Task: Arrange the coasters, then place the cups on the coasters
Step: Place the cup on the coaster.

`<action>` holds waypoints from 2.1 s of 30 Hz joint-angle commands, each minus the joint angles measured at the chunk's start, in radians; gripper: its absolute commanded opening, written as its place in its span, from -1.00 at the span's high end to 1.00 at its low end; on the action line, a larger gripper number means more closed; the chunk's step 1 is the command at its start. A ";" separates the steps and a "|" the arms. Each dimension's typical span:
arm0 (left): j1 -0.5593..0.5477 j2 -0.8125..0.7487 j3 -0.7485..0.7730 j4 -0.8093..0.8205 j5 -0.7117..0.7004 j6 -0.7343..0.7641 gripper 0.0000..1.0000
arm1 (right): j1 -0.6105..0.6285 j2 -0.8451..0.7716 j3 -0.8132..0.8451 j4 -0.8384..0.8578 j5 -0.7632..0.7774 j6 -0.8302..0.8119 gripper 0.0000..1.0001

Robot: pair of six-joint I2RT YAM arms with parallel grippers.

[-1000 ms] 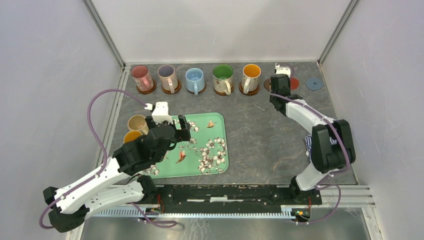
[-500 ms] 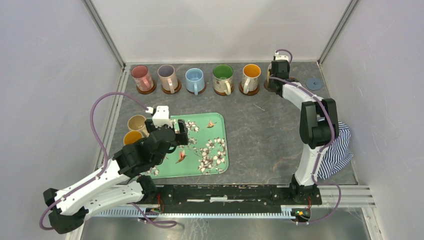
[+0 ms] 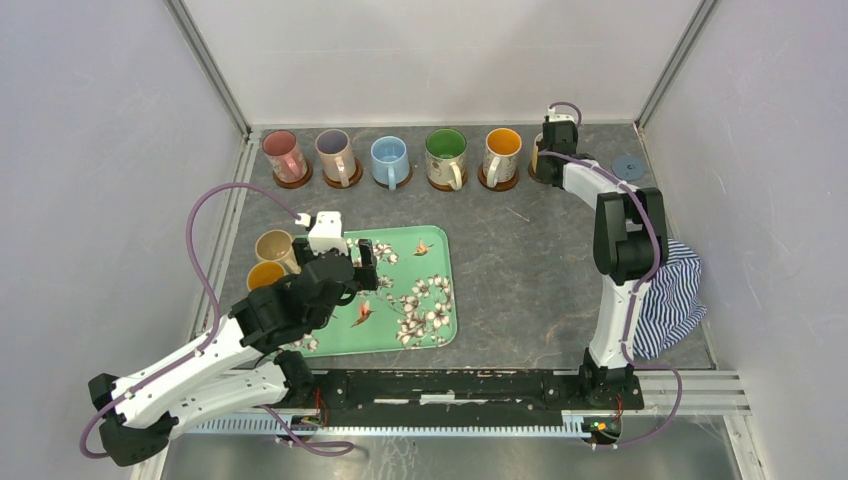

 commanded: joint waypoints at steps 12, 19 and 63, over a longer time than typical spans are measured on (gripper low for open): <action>0.004 0.001 0.000 0.014 -0.013 0.039 -0.99 | -0.013 -0.073 -0.011 -0.006 -0.010 0.013 1.00; 0.004 -0.007 -0.001 0.010 -0.009 0.031 -0.99 | -0.013 -0.119 -0.064 -0.011 0.019 0.011 1.00; 0.004 -0.010 0.040 -0.018 0.007 -0.070 -0.99 | -0.019 -0.221 -0.104 -0.061 0.008 0.019 -0.61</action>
